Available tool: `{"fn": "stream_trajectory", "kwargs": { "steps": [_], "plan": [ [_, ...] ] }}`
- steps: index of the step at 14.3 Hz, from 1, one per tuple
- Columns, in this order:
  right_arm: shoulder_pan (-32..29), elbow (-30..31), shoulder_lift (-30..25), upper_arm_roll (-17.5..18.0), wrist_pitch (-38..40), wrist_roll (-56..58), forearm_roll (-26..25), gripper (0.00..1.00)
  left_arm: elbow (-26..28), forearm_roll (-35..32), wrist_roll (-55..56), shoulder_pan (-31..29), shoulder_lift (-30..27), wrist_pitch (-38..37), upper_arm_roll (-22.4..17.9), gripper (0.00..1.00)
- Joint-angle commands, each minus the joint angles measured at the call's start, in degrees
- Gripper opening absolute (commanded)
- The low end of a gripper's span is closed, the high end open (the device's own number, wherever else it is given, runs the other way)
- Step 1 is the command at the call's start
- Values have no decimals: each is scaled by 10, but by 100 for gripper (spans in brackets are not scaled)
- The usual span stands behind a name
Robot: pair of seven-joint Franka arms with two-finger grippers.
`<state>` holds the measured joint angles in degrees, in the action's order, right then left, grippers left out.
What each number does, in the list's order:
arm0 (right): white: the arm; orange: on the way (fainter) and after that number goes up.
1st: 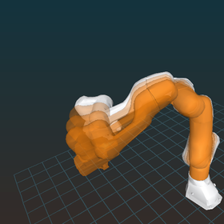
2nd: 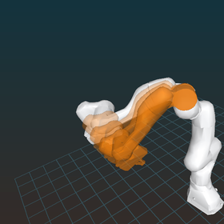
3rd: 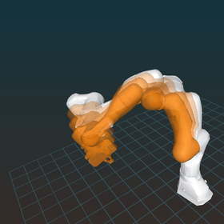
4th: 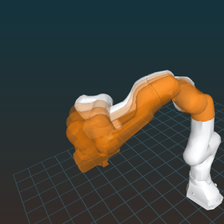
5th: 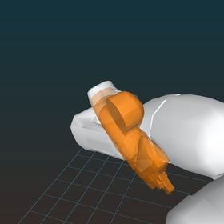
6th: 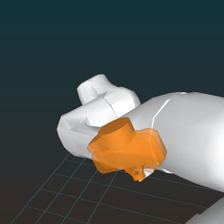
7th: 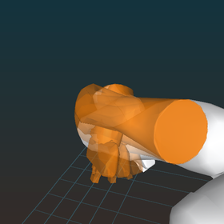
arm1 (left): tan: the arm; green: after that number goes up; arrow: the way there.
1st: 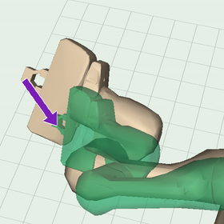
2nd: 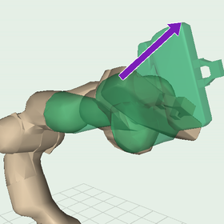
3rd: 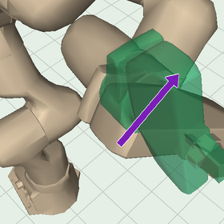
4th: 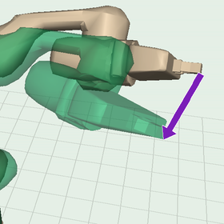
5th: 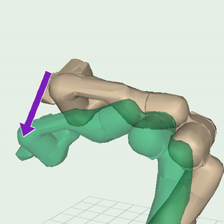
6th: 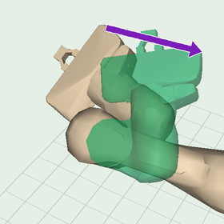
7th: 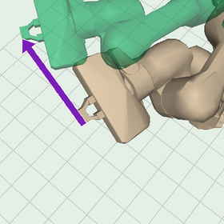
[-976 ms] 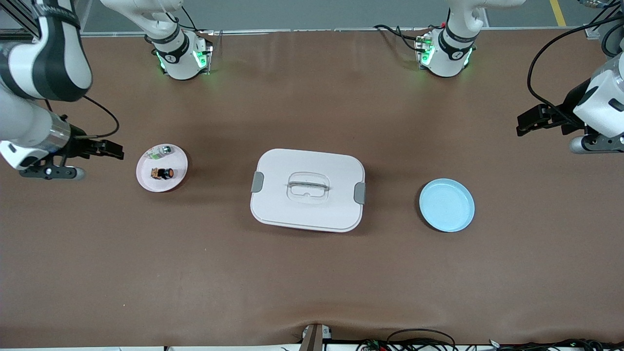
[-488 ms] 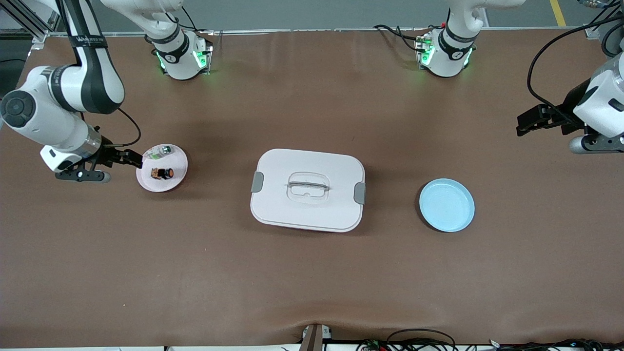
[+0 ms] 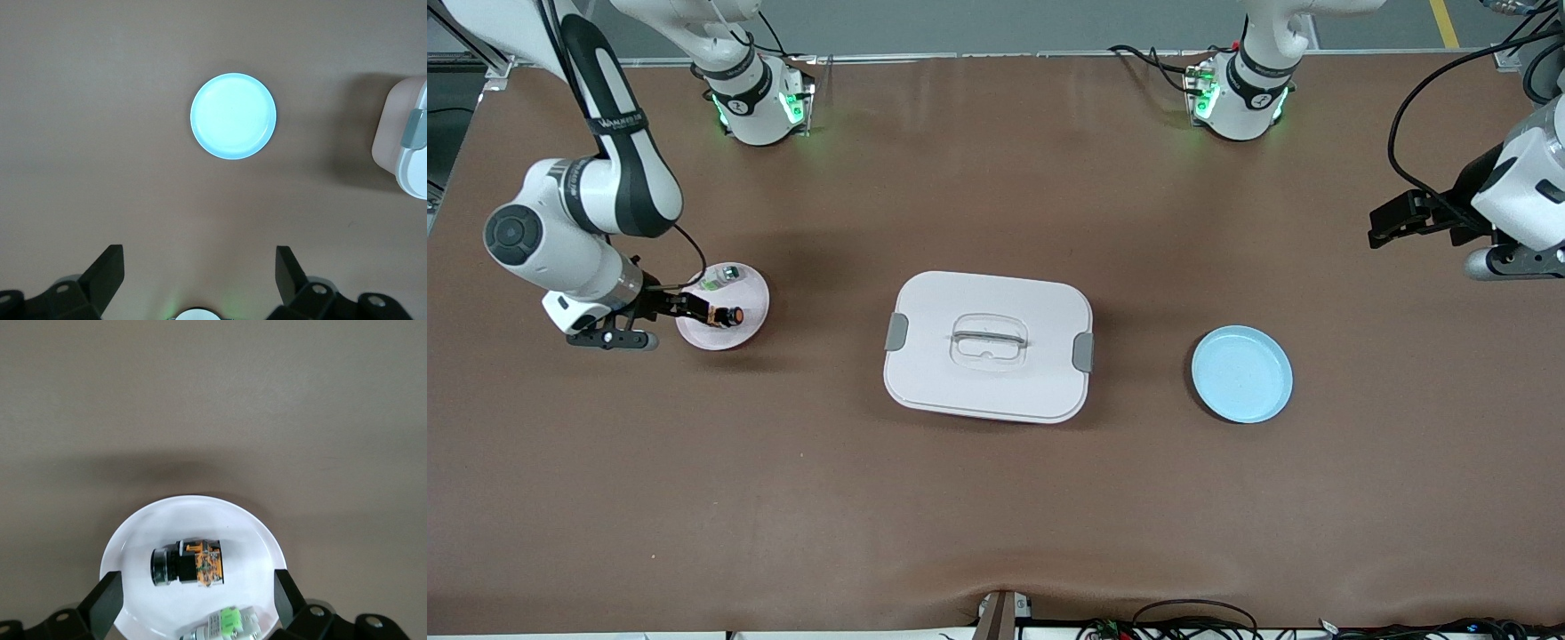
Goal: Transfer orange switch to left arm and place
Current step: 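Move the right gripper over the orange switch on the white plate, then lower the right gripper and close it on the orange switch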
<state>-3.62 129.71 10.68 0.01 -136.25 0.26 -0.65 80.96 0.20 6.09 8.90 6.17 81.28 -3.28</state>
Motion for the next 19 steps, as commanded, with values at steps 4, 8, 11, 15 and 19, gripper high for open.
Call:
{"fn": "stream_trajectory", "kwargs": {
  "steps": [4, 8, 11, 15, 19],
  "plan": [
    [0, -6, 36, 4, -4, 7, 11, 100, -6, 9, -7, -1, 1, -5, -2, 100],
    [5, -6, 51, 4, -4, 6, 11, 100, -6, 9, -5, 3, 1, -5, -2, 100],
    [5, -4, 65, 4, -4, 6, 11, 100, -6, 10, -7, -3, 2, -5, -2, 100],
    [5, -3, 78, 4, -4, 6, 11, 100, -5, 9, -7, -3, 2, -5, -2, 100],
    [6, -4, 94, 5, -10, 6, 11, 100, -6, 9, -7, -3, 2, -5, -2, 100]
  ]
}}
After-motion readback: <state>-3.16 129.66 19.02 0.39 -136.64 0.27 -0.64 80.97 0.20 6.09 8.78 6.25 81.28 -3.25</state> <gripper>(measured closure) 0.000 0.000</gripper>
